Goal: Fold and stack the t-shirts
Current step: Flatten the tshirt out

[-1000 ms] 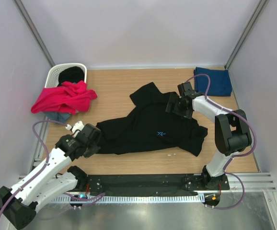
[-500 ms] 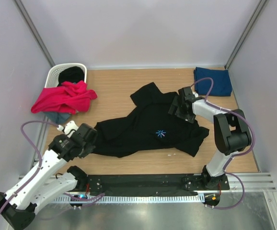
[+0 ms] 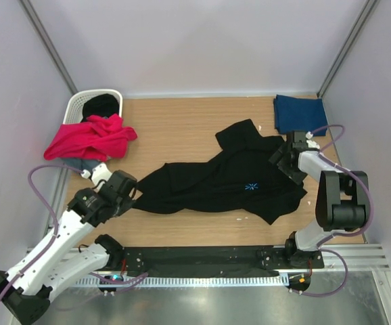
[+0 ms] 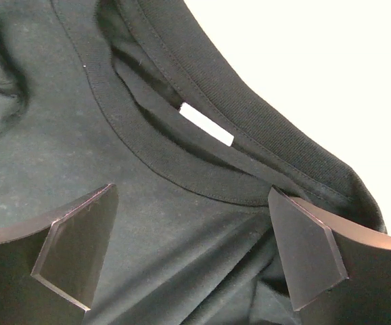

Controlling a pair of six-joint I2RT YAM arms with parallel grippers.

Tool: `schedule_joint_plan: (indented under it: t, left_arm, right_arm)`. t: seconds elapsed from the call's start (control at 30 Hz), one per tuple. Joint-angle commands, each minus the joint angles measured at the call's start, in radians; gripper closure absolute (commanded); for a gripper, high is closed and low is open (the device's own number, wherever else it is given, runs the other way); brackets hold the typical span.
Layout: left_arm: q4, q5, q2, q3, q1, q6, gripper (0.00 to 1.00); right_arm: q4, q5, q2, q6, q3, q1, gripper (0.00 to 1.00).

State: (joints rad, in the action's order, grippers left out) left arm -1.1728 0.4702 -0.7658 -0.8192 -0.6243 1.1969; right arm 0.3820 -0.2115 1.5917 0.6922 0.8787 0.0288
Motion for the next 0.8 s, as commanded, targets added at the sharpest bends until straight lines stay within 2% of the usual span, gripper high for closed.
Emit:
schedule_joint_plan:
  t: [0.0, 0.2, 0.3, 0.4, 0.53, 0.6, 0.67, 0.73, 0.77]
  left_arm:
    - [0.024, 0.016, -0.030, -0.011, 0.000, -0.042, 1.00]
    - [-0.128, 0.008, 0.041, 0.029, -0.002, 0.105, 1.00]
    - [-0.133, 0.011, 0.050, 0.061, -0.002, 0.167, 1.00]
    - [-0.172, 0.005, -0.012, 0.065, -0.002, 0.216, 1.00]
    - [-0.159, -0.037, -0.118, 0.092, -0.002, 0.207, 1.00]
    - [-0.131, -0.039, -0.119, 0.101, -0.002, 0.210, 1.00]
    - [-0.119, -0.053, -0.103, 0.114, -0.002, 0.211, 0.99]
    - [-0.123, -0.062, -0.078, 0.112, -0.002, 0.211, 0.81]
    - [-0.136, -0.056, -0.043, 0.095, -0.002, 0.210, 0.64]
  right_arm:
    - [0.084, -0.083, -0.077, 0.042, -0.047, 0.032, 0.00]
    - [0.136, -0.011, -0.300, 0.086, -0.162, 0.086, 0.01]
    - [0.159, 0.001, -0.375, 0.043, -0.120, 0.063, 0.01]
    - [0.205, -0.046, -0.388, 0.010, -0.005, -0.029, 0.00]
    - [0.186, 0.024, -0.331, 0.021, 0.092, -0.202, 0.00]
    - [0.137, 0.044, -0.265, 0.036, 0.114, -0.312, 0.00]
    - [0.123, 0.043, -0.214, 0.043, 0.131, -0.369, 0.00]
    - [0.142, 0.027, -0.145, 0.036, 0.167, -0.404, 0.00]
    - [0.147, 0.024, -0.128, 0.027, 0.184, -0.406, 0.00]
